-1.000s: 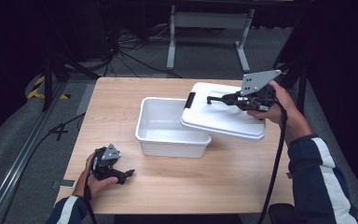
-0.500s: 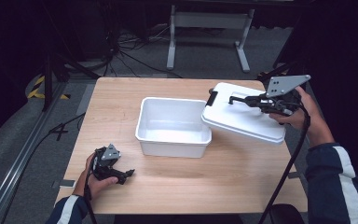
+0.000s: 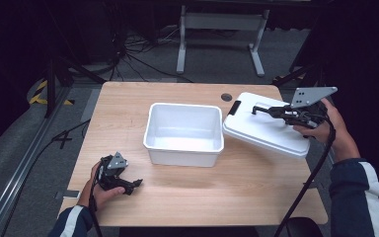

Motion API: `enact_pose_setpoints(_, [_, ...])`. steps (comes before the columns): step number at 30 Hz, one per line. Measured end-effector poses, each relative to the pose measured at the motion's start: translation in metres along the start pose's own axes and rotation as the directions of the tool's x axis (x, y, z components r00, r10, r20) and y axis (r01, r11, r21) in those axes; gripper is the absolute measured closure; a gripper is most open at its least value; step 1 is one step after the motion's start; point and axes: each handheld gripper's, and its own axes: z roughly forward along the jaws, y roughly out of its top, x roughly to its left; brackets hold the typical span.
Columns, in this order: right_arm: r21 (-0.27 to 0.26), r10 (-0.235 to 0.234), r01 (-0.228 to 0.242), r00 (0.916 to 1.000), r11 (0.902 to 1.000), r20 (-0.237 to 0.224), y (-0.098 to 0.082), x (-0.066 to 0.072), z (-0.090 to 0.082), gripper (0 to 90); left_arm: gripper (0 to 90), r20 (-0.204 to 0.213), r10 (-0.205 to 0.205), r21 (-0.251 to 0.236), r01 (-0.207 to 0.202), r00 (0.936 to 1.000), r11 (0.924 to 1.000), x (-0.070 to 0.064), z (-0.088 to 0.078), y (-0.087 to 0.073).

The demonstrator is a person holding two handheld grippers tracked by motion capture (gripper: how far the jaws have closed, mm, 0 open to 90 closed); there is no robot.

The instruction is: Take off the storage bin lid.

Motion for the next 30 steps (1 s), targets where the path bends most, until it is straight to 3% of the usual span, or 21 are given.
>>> enact_pose_setpoints(7, [0.002,0.043,-0.043,0.999,0.9991,0.014,-0.018,-0.003,-0.004,84.6,4.1,0.0,-0.001,0.0,0.001,1.0,1.0,0.0,0.0,0.0])
enact_pose_setpoints(13, [0.02,0.072,-0.072,0.9974,0.9972,0.011,-0.032,-0.005,0.003,84.6,4.2,0.0,-0.001,0.0,0.001,1.0,1.0,0.0,0.0,0.0])
enact_pose_setpoints(30, [0.086,0.149,-0.145,0.9881,0.9856,-0.039,-0.06,-0.005,0.052,84.6,4.2,0.0,0.0,0.0,0.0,1.0,1.0,0.0,0.0,0.0])
